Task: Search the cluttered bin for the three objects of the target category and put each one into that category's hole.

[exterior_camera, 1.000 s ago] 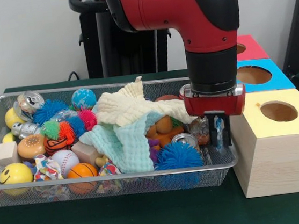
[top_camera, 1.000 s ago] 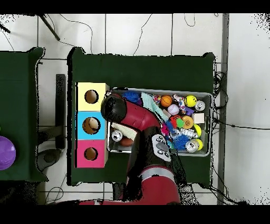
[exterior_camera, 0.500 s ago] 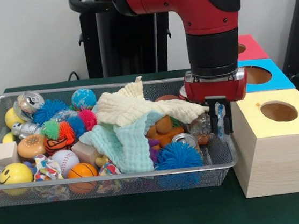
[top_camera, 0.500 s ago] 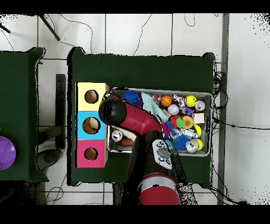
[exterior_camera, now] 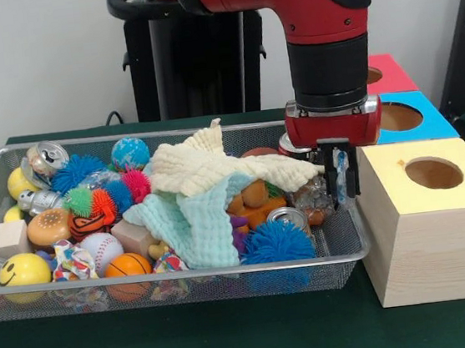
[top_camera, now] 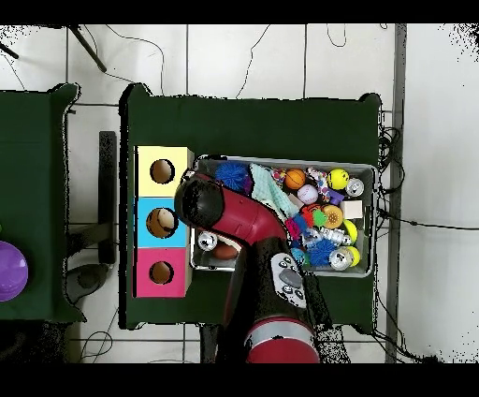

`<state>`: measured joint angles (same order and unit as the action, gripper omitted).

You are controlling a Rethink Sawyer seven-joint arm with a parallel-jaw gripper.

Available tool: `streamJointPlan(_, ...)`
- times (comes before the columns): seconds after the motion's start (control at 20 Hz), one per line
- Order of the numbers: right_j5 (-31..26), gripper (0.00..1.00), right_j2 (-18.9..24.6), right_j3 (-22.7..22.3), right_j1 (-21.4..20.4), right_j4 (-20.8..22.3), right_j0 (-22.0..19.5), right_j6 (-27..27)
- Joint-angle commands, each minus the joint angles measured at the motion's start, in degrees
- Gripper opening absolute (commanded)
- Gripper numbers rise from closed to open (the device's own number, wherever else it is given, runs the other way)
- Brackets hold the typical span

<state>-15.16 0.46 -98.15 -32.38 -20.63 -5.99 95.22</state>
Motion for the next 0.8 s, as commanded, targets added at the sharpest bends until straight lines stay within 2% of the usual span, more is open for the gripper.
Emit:
streamJointPlan(0.05, -9.6, 0.0, 1.6, -3.9, -1.2, -3.4, -0.1, 14.4)
streamJointPlan(0.4, -12.6, 0.0, -0.3, -5.0, -4.1, -4.5, 1.8, 16.1)
streamJointPlan(0.8, -11.5, 0.0, 3.2, -11.1, -8.2, -7.3, -1.1, 14.2)
